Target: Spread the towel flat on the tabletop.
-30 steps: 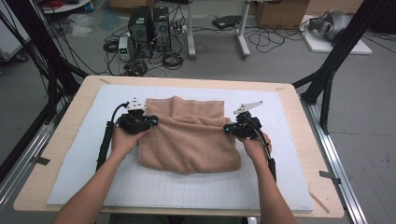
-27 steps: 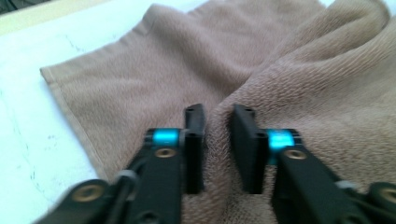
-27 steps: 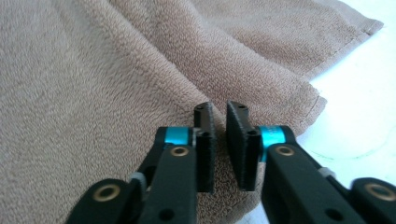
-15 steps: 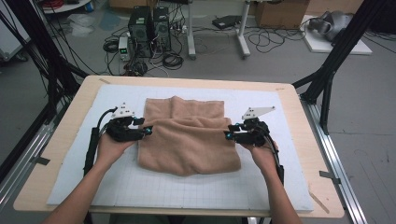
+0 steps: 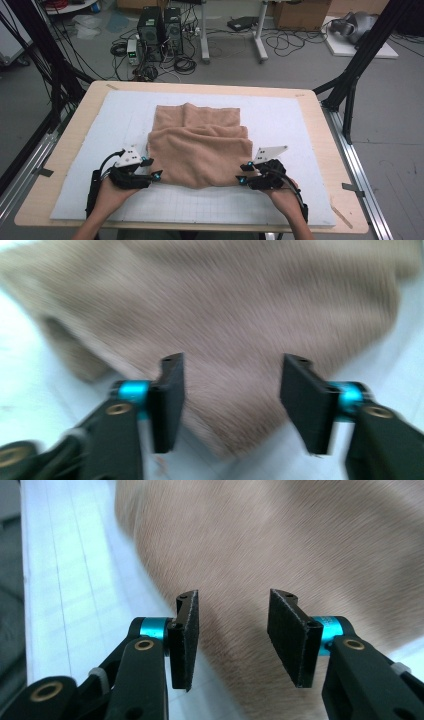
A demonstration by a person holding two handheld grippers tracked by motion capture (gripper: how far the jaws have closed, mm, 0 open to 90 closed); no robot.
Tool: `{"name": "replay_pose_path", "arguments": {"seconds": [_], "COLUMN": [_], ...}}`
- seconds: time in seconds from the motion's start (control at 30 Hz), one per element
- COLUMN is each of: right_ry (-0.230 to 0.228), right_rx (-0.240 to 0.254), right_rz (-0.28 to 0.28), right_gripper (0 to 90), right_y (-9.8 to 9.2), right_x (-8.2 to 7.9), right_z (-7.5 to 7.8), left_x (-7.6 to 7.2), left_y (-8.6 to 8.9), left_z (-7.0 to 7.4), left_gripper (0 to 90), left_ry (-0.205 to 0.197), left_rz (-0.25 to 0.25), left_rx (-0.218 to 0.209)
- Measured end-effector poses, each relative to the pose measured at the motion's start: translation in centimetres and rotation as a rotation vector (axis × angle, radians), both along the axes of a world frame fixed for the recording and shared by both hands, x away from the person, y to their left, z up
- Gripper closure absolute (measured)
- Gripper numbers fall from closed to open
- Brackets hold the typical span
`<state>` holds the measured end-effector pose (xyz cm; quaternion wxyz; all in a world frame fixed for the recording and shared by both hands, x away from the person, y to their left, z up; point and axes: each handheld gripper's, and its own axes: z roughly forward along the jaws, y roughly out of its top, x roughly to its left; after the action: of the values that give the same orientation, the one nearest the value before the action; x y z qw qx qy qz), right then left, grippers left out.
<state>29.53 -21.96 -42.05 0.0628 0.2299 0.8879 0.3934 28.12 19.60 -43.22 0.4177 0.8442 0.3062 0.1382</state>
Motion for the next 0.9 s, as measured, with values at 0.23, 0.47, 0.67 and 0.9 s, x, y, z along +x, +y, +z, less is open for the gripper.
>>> {"name": "replay_pose_path", "arguments": {"seconds": [0.23,0.47,0.67,0.9], "right_ry": [0.027,0.004,-0.058,-0.107], "right_rx": [-0.033,-0.027,0.023,0.1], "right_rz": [0.013,0.038,0.079,0.11], "right_gripper": [70.8,84.1,84.1,84.1], "right_y": [1.2,1.4,0.9,1.2], "right_x": [0.9,0.8,-0.7,-1.3], "right_z": [-1.8,-1.2,1.3,5.2], "left_x": [0.2,-0.3,-1.9,-2.3], "left_y": [-0.9,-0.4,1.8,3.3], "left_z": [-1.2,-0.4,2.1,6.2], "left_gripper": [71.0,84.9,85.2,85.3], "left_ry": [-0.002,-0.007,-0.064,-0.126], "left_rz": [-0.038,-0.048,-0.021,0.009], "left_rx": [0.036,-0.001,-0.057,-0.112]}}
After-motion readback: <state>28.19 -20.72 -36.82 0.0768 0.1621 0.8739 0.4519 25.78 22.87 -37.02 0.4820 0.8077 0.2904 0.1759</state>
